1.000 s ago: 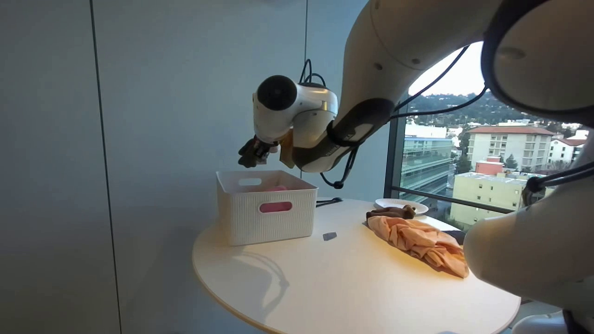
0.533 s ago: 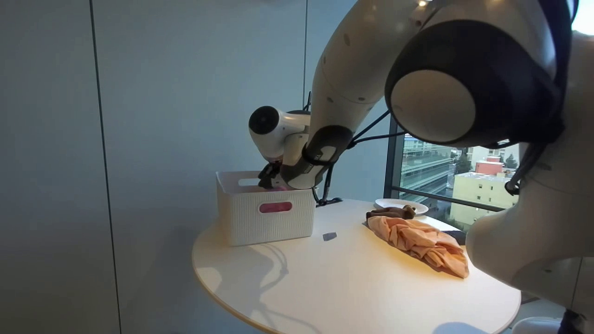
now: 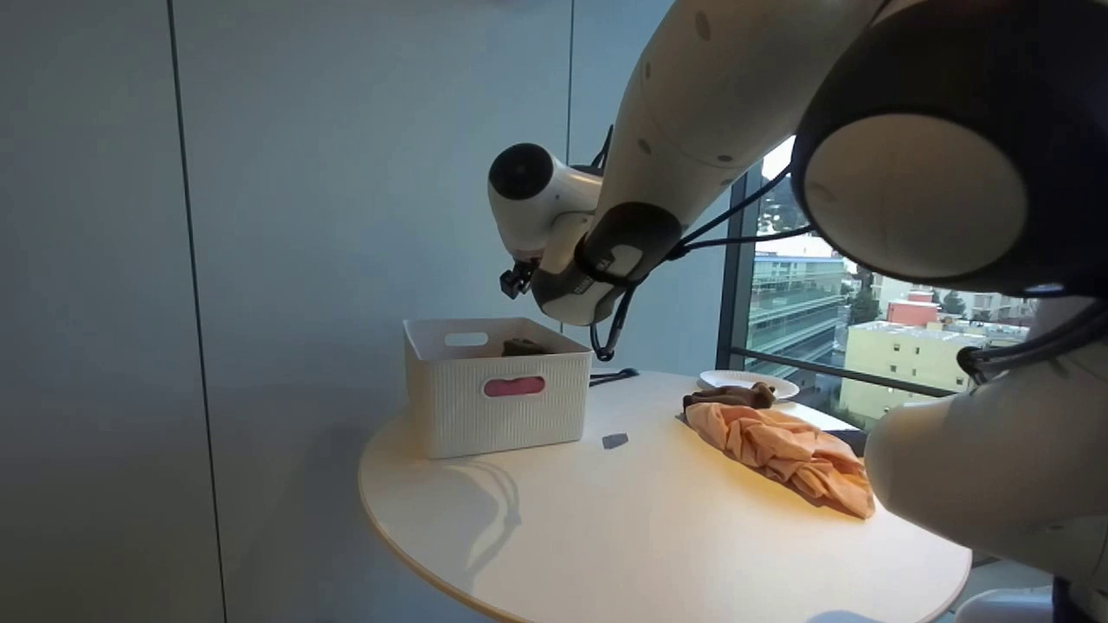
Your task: Put all the clothing and two plush toys into the basket
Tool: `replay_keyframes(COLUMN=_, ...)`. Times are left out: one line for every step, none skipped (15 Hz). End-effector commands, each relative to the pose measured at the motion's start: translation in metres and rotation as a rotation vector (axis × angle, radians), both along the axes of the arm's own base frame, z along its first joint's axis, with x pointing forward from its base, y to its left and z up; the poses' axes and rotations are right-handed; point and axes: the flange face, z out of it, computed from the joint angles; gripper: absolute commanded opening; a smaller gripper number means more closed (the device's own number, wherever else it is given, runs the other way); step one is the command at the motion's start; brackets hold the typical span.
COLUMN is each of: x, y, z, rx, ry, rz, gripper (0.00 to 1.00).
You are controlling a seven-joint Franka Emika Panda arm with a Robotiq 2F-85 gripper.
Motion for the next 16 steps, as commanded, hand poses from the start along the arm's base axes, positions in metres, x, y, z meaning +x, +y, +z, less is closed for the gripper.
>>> replay_keyframes(x=-0.058, y=-0.012, z=0.029, rx=0.013, ry=-0.088, rz=-0.029, gripper=1.00)
replay_keyframes(x=-0.071, y=-0.018, z=0.031, rx=0.028, ry=-0.073, rz=-0.041, gripper=1.00)
replay_keyframes(x=-0.085, y=-0.024, z=0.030, rx=0.051, ry=-0.063, rz=-0.062, gripper=1.00)
replay_keyframes(x=-0.099, y=-0.035, z=0.026, rx=0.084, ry=-0.036, rz=-0.099, gripper=1.00)
replay_keyframes(x=-0.111, y=-0.045, z=0.023, rx=0.098, ry=-0.032, rz=-0.138, gripper=0.99)
replay_keyframes(x=-0.123, y=-0.056, z=0.015, rx=0.119, ry=0.019, rz=-0.180, gripper=1.00)
replay_keyframes(x=-0.132, y=-0.066, z=0.008, rx=0.133, ry=0.056, rz=-0.212, gripper=1.00)
replay_keyframes(x=-0.142, y=-0.078, z=-0.006, rx=0.167, ry=0.148, rz=-0.225, gripper=1.00)
replay_keyframes(x=-0.154, y=-0.090, z=-0.015, rx=0.197, ry=0.194, rz=-0.253, gripper=1.00)
replay_keyframes(x=-0.165, y=-0.099, z=-0.025, rx=0.221, ry=0.257, rz=-0.280, gripper=1.00)
replay_keyframes(x=-0.178, y=-0.111, z=-0.034, rx=0.255, ry=0.305, rz=-0.314, gripper=1.00)
replay_keyframes(x=-0.189, y=-0.122, z=-0.041, rx=0.289, ry=0.359, rz=-0.340, gripper=1.00)
replay_keyframes(x=-0.199, y=-0.135, z=-0.048, rx=0.336, ry=0.412, rz=-0.348, gripper=1.00)
replay_keyframes(x=-0.209, y=-0.146, z=-0.053, rx=0.377, ry=0.460, rz=-0.377, gripper=1.00)
replay_keyframes(x=-0.218, y=-0.158, z=-0.057, rx=0.423, ry=0.497, rz=-0.423, gripper=1.00)
replay_keyframes(x=-0.227, y=-0.168, z=-0.062, rx=0.464, ry=0.548, rz=-0.453, gripper=1.00)
